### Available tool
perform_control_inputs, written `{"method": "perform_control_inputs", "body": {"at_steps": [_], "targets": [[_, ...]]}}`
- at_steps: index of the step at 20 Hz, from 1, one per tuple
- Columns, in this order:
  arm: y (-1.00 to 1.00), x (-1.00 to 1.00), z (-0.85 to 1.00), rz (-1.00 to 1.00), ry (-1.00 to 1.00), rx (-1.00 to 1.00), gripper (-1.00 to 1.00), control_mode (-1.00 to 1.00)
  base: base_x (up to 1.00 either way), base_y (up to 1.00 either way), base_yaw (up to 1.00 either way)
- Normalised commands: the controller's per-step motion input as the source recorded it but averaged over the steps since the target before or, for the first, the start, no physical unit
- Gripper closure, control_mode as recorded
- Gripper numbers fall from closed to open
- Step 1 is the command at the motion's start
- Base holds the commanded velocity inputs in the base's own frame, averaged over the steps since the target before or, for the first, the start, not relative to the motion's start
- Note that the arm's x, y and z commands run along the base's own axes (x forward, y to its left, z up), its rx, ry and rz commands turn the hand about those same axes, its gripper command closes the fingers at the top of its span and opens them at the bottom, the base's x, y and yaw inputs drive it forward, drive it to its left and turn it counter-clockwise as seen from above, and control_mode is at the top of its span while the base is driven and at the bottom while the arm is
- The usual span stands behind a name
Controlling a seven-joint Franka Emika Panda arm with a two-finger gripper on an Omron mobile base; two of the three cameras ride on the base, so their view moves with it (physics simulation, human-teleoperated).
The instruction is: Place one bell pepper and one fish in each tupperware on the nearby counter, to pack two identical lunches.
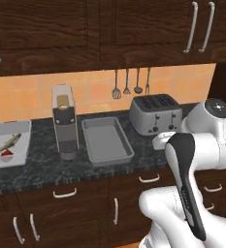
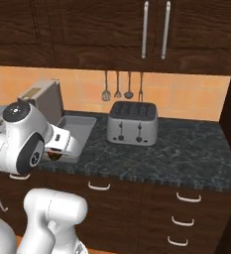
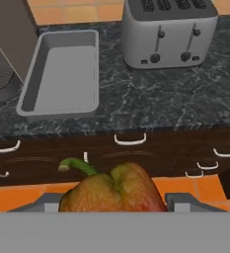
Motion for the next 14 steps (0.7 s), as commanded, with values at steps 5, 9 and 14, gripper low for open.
{"method": "perform_control_inputs", "body": {"at_steps": [5, 9, 14], "targets": [[0.00, 0.00, 0.00, 0.00, 0.00, 0.00, 1.00, 1.00, 0.32, 0.39, 0.00], [0.00, 0.00, 0.00, 0.00, 0.00, 0.00, 1.00, 1.00, 0.61, 0.52, 0.00], [0.00, 0.00, 0.00, 0.00, 0.00, 0.00, 1.00, 1.00, 0.24, 0.55, 0.01]]}}
